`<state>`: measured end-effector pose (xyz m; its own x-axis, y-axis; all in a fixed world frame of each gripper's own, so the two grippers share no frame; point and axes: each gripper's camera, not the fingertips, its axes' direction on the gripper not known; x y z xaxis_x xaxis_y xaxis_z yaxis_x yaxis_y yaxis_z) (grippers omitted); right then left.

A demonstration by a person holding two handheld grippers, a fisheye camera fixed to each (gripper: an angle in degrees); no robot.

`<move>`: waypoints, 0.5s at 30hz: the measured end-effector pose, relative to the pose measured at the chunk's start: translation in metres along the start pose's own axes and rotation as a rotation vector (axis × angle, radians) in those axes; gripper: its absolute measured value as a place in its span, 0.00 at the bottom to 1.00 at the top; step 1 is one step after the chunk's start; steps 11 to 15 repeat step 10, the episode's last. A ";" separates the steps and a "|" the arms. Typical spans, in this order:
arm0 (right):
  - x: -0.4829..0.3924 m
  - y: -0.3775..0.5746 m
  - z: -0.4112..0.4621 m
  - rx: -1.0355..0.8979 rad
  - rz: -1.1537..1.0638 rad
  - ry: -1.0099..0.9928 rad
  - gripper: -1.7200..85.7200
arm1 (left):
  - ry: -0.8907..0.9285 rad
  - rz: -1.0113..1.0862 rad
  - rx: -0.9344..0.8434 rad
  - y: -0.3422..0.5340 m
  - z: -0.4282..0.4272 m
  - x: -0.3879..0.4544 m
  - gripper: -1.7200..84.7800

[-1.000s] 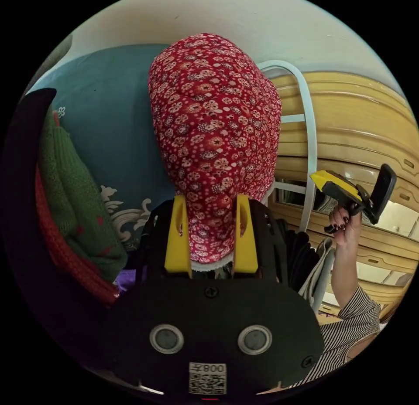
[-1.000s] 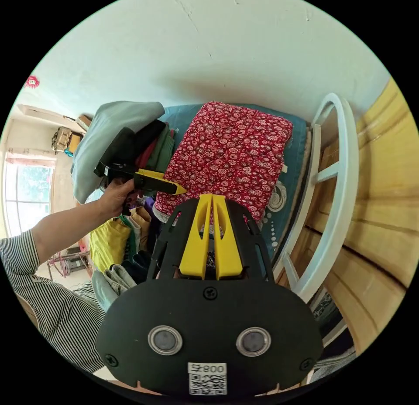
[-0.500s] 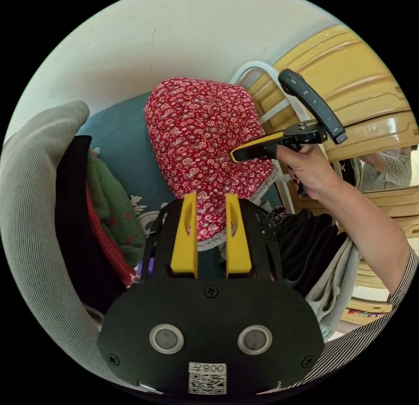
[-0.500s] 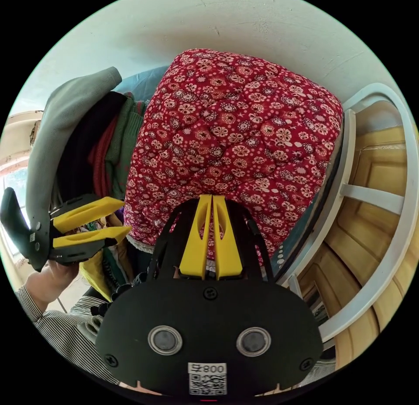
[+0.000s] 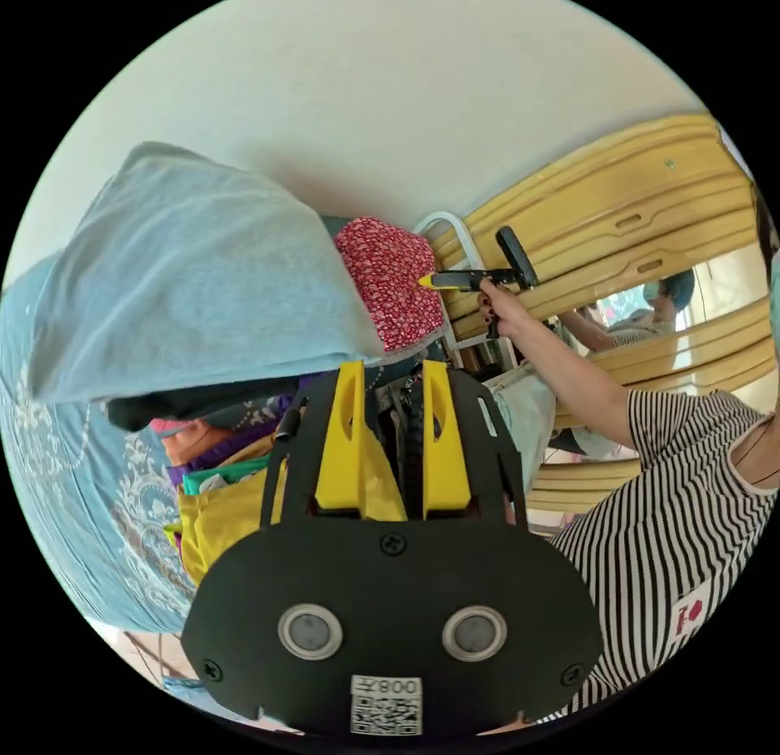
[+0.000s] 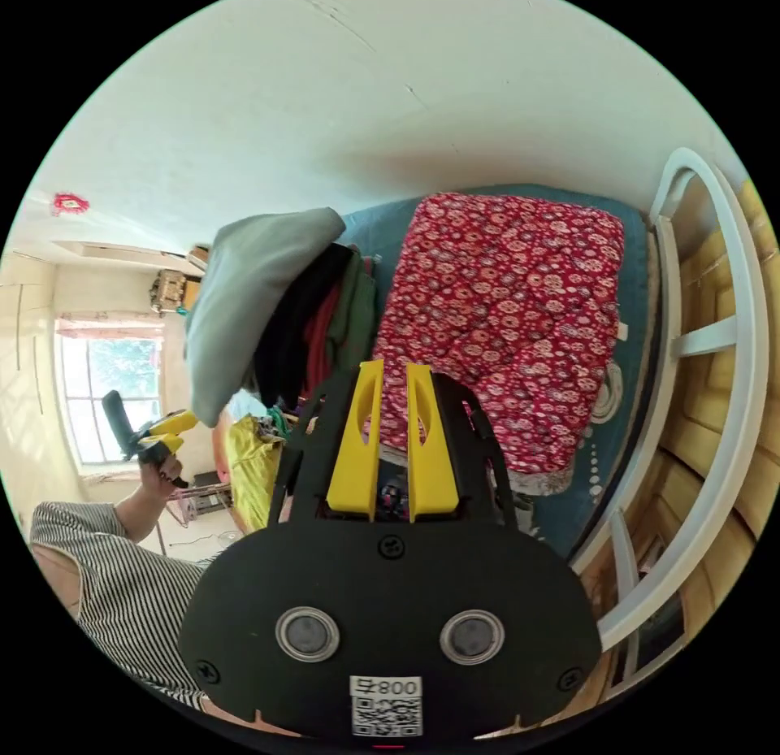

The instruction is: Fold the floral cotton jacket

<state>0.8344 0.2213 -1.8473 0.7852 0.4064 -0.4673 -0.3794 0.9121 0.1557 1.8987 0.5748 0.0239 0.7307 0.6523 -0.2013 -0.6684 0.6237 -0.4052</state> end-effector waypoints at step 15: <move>-0.069 0.042 0.051 -0.067 -0.026 -0.486 0.14 | 0.028 -0.464 0.410 0.085 -0.154 -0.169 0.23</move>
